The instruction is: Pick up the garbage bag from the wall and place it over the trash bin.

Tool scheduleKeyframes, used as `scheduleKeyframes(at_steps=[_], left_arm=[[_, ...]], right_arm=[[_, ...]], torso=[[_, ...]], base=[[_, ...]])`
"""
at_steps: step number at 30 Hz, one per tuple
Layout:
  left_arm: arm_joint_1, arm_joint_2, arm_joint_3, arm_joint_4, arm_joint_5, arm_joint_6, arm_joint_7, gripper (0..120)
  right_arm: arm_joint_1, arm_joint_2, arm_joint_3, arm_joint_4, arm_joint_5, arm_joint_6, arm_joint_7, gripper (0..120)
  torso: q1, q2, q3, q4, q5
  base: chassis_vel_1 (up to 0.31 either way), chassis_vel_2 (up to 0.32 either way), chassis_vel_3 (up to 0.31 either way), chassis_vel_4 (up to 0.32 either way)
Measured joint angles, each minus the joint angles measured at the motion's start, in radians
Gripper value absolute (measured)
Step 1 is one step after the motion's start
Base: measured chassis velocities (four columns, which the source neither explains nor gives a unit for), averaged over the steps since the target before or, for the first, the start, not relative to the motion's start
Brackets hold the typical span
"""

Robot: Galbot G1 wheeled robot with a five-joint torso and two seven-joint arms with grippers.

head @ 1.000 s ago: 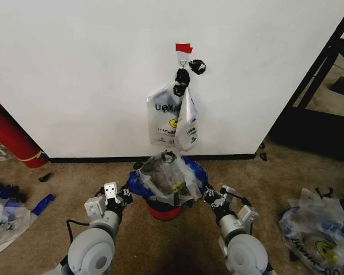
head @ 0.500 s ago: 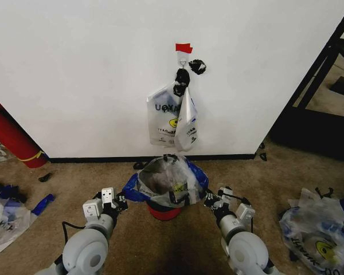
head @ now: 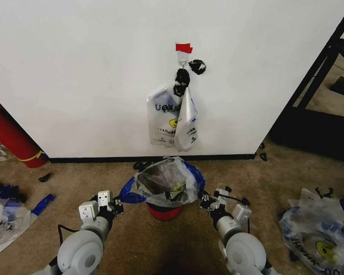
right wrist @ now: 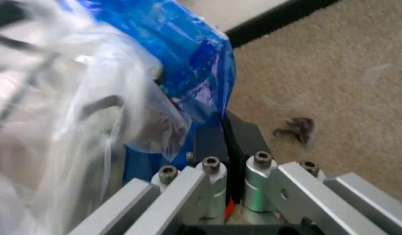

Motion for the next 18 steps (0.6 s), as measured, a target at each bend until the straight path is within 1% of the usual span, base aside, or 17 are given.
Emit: scheduleKeyframes(at_steps=[5, 10, 11, 13, 18], left_arm=[[0.005, 0.001, 0.014, 0.014, 0.012, 0.000, 0.007, 0], [-0.030, 0.000, 0.056, 0.077, 0.021, 0.008, 0.012, 0], [-0.030, 0.000, 0.056, 0.077, 0.021, 0.008, 0.012, 0], [-0.054, -0.005, 0.086, 0.111, 0.035, 0.009, 0.018, 0], [-0.080, -0.014, 0.114, 0.139, 0.047, 0.008, 0.022, 0]], right_arm=[[0.008, 0.003, 0.004, -0.025, -0.004, -0.001, 0.000, 0], [0.043, 0.010, 0.006, -0.082, -0.001, -0.004, 0.001, 0], [0.043, 0.010, 0.006, -0.082, -0.001, -0.004, 0.001, 0], [0.068, 0.017, 0.005, -0.104, 0.004, -0.007, -0.003, 0], [0.094, 0.026, 0.003, -0.128, 0.006, -0.012, -0.007, 0]], torso=[[0.000, 0.000, 0.000, 0.0000, 0.0001], [0.000, 0.000, 0.000, 0.0000, 0.0001], [0.000, 0.000, 0.000, 0.0000, 0.0001], [0.000, 0.000, 0.000, 0.0001, 0.0001], [0.000, 0.000, 0.000, 0.0000, -0.0001]], base=[[0.000, 0.000, 0.000, 0.000], [0.000, 0.000, 0.000, 0.000], [0.000, 0.000, 0.000, 0.000], [0.000, 0.000, 0.000, 0.000], [0.000, 0.000, 0.000, 0.000]])
